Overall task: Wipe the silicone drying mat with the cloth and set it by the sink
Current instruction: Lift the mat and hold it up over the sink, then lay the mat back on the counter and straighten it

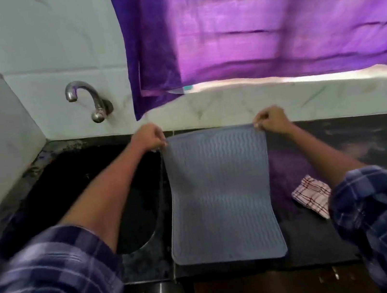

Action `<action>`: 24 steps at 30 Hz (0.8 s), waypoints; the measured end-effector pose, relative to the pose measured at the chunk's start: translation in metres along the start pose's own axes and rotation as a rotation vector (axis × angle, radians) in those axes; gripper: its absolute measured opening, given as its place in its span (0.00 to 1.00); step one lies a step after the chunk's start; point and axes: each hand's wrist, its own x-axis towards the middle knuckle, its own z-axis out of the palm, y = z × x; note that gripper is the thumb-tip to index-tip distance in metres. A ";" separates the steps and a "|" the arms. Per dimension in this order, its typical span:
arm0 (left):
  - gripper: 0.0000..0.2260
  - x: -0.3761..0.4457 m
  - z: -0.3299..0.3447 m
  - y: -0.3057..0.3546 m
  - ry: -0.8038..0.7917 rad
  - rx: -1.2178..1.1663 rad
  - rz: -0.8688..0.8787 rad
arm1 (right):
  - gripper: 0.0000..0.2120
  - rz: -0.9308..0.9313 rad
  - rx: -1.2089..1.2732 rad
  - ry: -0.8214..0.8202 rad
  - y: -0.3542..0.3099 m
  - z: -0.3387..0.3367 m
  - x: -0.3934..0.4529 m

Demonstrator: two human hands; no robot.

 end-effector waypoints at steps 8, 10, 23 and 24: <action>0.07 0.084 0.099 -0.046 0.036 -0.045 -0.114 | 0.08 0.138 -0.072 0.130 0.070 0.117 0.054; 0.07 0.107 0.098 -0.052 0.013 -0.055 -0.125 | 0.08 0.137 -0.091 0.124 0.077 0.124 0.073; 0.08 0.194 0.122 -0.069 -0.169 0.037 -0.188 | 0.07 0.177 -0.181 0.019 0.118 0.169 0.138; 0.08 0.197 0.122 -0.069 -0.174 0.038 -0.189 | 0.07 0.188 -0.183 0.014 0.119 0.170 0.141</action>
